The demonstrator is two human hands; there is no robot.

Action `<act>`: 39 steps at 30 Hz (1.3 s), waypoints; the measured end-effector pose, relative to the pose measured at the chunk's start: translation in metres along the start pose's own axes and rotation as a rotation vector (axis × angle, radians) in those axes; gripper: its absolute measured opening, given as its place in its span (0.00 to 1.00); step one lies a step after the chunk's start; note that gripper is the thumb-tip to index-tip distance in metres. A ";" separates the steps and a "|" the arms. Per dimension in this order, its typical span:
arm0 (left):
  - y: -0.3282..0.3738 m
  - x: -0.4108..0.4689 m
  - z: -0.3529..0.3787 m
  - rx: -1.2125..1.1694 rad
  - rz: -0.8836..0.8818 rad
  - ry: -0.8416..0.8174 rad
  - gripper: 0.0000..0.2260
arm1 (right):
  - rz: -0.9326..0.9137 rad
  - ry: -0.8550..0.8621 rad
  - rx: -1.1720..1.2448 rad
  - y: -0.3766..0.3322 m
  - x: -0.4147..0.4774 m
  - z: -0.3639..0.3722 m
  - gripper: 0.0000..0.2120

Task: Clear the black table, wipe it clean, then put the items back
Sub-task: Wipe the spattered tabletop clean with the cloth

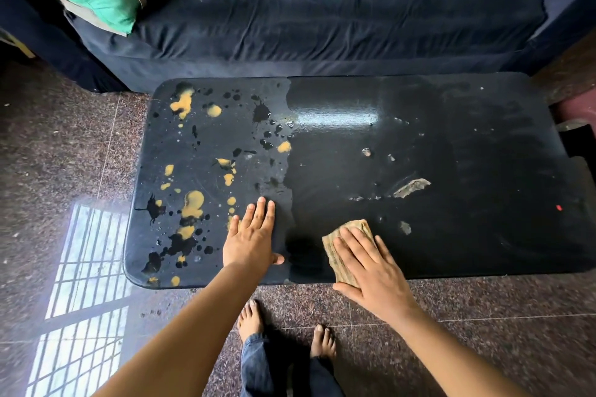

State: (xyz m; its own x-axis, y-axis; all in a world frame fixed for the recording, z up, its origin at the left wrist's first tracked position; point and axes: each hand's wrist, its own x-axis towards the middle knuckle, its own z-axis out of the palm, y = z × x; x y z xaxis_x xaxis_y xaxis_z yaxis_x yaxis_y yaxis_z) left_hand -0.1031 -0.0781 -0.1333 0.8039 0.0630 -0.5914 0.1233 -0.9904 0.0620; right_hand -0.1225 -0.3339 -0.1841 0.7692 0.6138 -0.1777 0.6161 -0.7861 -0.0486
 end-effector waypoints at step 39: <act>-0.025 -0.010 0.002 -0.246 -0.034 0.273 0.28 | -0.099 0.070 0.225 -0.085 0.077 -0.014 0.35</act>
State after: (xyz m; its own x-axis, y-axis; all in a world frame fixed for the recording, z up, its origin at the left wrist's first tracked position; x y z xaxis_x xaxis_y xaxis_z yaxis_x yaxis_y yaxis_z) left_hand -0.1155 -0.0545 -0.1304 0.9187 0.1584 -0.3617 0.2616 -0.9304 0.2569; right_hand -0.1135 -0.2193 -0.1801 0.7218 0.6859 -0.0931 0.6417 -0.7134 -0.2815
